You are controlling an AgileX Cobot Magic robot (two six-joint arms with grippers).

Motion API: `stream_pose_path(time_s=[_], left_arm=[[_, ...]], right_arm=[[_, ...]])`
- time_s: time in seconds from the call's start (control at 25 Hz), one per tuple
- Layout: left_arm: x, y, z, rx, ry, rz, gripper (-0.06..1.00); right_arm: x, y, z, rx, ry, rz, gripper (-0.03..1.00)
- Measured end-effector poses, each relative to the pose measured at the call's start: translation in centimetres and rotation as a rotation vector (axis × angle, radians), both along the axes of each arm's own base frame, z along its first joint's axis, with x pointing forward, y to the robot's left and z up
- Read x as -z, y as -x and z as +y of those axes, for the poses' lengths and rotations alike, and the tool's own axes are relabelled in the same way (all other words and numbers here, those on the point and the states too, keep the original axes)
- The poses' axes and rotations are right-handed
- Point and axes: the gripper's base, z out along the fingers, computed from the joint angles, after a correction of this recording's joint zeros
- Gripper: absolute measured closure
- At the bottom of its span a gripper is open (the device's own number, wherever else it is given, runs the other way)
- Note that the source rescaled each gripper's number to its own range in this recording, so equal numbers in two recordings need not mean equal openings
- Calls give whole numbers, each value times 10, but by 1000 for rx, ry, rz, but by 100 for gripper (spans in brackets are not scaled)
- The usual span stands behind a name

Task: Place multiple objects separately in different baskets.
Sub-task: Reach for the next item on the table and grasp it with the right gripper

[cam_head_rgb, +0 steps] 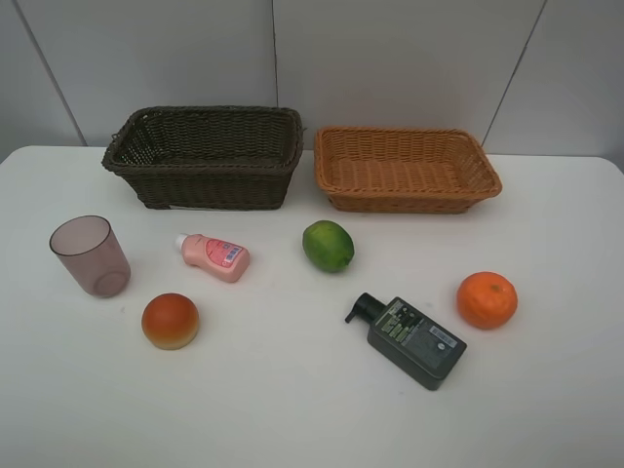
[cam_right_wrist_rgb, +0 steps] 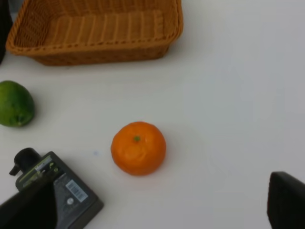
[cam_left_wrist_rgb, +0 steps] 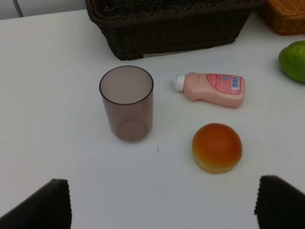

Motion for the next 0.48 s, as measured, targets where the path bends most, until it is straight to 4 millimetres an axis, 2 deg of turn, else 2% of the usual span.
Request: stream_pose_path(time_s=[0.32, 0.48], left_arm=[[0, 0, 0, 0, 0, 0, -5], [0, 0, 0, 0, 0, 0, -5]], right_arm=[[-26, -80, -2, 0, -20, 219, 10], [-19, -124, -4, 7, -25, 264, 10]])
